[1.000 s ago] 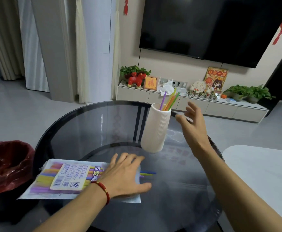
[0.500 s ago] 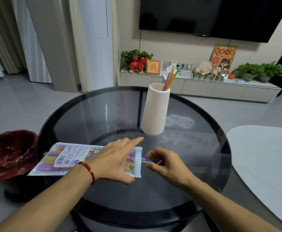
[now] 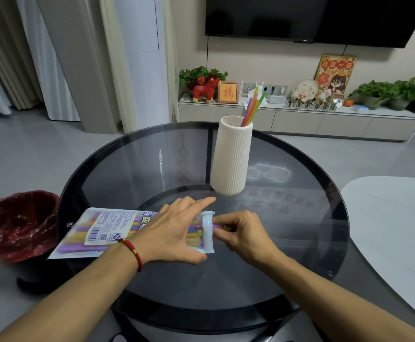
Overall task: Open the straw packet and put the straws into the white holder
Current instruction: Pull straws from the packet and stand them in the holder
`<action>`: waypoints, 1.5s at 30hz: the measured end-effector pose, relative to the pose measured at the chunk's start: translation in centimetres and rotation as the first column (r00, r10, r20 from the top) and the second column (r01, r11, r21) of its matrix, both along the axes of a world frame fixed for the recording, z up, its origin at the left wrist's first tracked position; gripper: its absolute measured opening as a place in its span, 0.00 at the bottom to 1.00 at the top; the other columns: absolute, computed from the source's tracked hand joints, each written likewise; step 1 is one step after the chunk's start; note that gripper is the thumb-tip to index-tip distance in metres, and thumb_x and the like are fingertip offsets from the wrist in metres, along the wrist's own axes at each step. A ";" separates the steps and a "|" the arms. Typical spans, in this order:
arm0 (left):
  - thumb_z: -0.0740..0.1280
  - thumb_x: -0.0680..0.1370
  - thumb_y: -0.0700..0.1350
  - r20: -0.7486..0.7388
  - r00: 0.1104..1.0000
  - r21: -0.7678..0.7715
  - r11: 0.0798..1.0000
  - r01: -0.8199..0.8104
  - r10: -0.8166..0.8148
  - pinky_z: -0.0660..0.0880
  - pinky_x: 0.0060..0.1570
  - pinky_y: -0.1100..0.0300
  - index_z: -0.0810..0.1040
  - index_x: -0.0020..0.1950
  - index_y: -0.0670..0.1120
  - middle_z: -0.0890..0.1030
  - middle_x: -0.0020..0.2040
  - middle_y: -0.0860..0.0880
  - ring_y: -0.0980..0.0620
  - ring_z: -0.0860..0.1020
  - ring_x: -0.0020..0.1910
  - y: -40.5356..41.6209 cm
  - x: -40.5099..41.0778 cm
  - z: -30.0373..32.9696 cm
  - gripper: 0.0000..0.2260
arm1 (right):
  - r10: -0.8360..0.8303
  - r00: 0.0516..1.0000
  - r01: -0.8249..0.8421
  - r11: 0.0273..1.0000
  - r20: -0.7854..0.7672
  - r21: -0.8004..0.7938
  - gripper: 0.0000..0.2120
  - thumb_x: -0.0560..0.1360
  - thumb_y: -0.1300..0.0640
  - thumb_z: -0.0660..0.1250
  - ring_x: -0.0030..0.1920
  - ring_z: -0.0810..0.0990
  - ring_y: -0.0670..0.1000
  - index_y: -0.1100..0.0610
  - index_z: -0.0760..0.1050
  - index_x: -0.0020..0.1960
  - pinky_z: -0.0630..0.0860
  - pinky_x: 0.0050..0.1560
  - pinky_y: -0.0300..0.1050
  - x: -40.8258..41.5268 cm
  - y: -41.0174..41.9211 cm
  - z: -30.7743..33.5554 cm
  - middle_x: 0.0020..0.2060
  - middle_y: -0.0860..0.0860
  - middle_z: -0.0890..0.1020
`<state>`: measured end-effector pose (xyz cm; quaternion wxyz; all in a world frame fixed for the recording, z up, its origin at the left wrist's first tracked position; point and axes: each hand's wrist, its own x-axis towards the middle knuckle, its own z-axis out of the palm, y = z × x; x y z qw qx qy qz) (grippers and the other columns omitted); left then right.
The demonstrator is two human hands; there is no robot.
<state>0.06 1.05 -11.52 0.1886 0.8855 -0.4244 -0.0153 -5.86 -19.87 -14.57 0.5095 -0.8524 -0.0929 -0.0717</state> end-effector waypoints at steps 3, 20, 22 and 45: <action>0.74 0.63 0.64 0.010 0.999 -0.002 0.999 -0.040 0.040 0.69 0.62 0.50 0.52 0.79 0.60 0.68 0.62 0.56 0.55 0.68 0.61 0.8 0.5 -0.1 0.50 | -0.054 0.995 0.056 0.998 -0.085 0.010 0.08 0.77 0.58 0.76 0.27 0.75 0.42 0.51 0.88 0.55 0.73 0.29 0.35 -0.1 -2.9 0.7 0.26 0.47 0.82; 0.68 0.62 0.74 0.061 0.996 0.105 0.992 -0.067 0.061 0.60 0.67 0.50 0.50 0.76 0.68 0.60 0.70 0.57 0.55 0.61 0.69 0.8 1.1 -1.2 0.47 | -0.133 0.974 0.197 0.901 -0.185 0.387 0.05 0.73 0.68 0.76 0.34 0.84 0.54 0.62 0.88 0.47 0.85 0.41 0.41 -0.4 -4.8 1.4 0.35 0.61 0.87; 0.62 0.62 0.79 0.019 0.994 0.165 0.980 -0.108 0.107 0.58 0.69 0.46 0.52 0.74 0.72 0.59 0.73 0.56 0.54 0.59 0.72 1.0 1.4 -1.3 0.43 | -0.149 0.974 0.204 0.905 -0.170 0.374 0.04 0.73 0.68 0.77 0.34 0.85 0.55 0.62 0.88 0.47 0.85 0.42 0.41 -0.8 -6.0 2.0 0.37 0.63 0.88; 0.52 0.82 0.58 0.143 0.951 0.200 0.933 -0.299 0.274 0.66 0.60 0.45 0.68 0.52 0.54 0.68 0.61 0.52 0.48 0.69 0.55 -1.7 1.1 -2.4 0.10 | 0.028 0.964 0.235 0.373 -0.264 0.898 0.44 0.54 0.41 0.88 0.53 0.88 0.56 0.61 0.79 0.62 0.85 0.49 0.45 -1.3 -5.5 2.1 0.55 0.61 0.87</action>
